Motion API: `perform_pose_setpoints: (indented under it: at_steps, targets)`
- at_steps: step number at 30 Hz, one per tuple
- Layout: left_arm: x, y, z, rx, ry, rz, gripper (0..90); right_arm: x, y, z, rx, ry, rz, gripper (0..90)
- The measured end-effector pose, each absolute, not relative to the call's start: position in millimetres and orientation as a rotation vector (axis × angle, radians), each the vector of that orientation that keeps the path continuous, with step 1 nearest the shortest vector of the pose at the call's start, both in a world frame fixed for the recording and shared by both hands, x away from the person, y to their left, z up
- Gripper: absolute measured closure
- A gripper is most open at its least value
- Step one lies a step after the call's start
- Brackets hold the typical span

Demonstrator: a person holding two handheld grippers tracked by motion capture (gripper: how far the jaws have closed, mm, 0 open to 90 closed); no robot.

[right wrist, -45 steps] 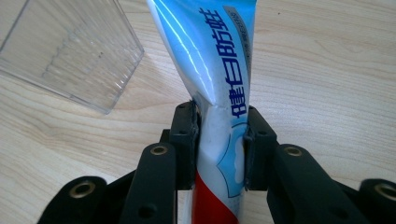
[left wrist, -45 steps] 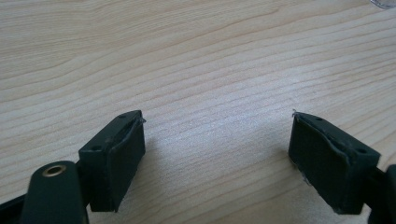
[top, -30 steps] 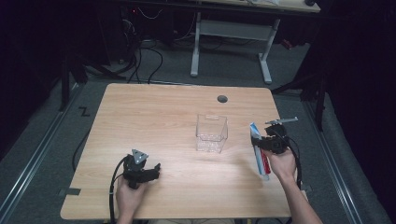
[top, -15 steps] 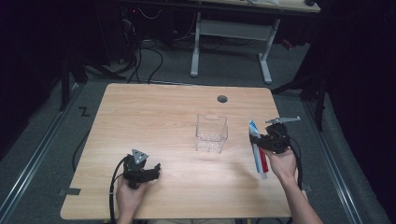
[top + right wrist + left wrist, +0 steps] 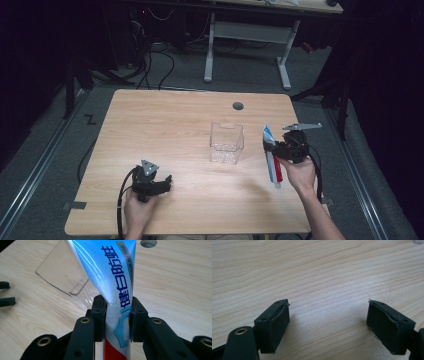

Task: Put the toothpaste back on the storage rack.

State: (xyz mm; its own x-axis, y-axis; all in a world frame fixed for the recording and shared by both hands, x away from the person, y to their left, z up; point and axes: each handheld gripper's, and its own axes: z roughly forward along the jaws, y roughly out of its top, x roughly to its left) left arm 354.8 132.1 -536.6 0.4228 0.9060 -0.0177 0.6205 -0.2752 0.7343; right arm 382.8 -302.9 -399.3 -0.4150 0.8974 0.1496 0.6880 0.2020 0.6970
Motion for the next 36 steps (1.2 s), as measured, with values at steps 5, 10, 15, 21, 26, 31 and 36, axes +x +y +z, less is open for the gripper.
perform_pose_setpoints:
  at_steps: [5,10,15,21,26,31,36]
  targets:
    - [355,132,-537,2.004,1.287,0.542,18.9,381,-297,-393,1.468,2.196,1.048,70.7]
    - [355,132,-537,2.004,1.287,0.541,18.9,381,-290,-385,1.433,2.207,1.064,70.7]
    - [355,132,-537,2.006,1.287,0.540,18.9,383,-284,-379,1.407,2.211,1.083,70.7]
    - [355,132,-537,2.004,1.287,0.542,18.9,385,-277,-369,1.376,2.216,1.103,70.8]
    - [355,132,-536,2.005,1.288,0.540,18.9,387,-272,-364,1.360,2.219,1.125,70.7]
    - [355,132,-536,2.006,1.287,0.539,18.8,389,-265,-359,1.341,2.215,1.143,70.7]
    - [355,132,-536,2.005,1.287,0.539,18.7,391,-258,-355,1.327,2.218,1.150,70.7]
